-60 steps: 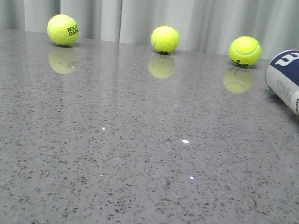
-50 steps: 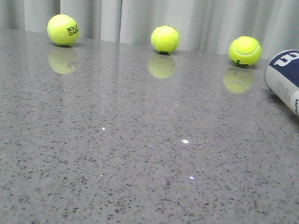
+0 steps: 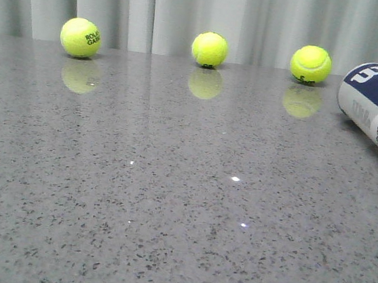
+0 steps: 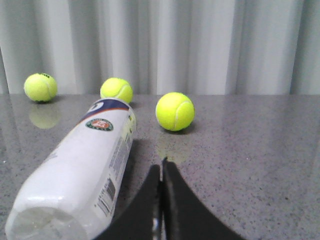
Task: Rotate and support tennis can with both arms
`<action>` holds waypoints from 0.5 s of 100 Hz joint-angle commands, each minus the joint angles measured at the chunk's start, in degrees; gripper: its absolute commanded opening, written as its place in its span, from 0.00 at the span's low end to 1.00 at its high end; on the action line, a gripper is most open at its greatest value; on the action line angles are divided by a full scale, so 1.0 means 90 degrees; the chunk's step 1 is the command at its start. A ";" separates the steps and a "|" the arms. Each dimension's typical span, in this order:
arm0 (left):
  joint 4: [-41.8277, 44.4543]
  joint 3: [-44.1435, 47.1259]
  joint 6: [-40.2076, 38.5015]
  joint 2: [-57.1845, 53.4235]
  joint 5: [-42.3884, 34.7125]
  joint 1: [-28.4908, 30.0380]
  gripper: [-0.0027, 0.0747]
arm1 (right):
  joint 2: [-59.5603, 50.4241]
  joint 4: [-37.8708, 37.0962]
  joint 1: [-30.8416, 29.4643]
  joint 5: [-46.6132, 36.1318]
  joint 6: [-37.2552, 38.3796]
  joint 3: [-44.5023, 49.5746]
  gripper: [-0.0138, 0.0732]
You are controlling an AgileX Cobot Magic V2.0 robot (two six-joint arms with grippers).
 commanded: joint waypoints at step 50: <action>-0.0040 0.0280 -0.0053 -0.0223 -0.0505 -0.0039 0.01 | 0.2138 0.0067 0.0013 0.3023 0.0073 -0.3014 0.08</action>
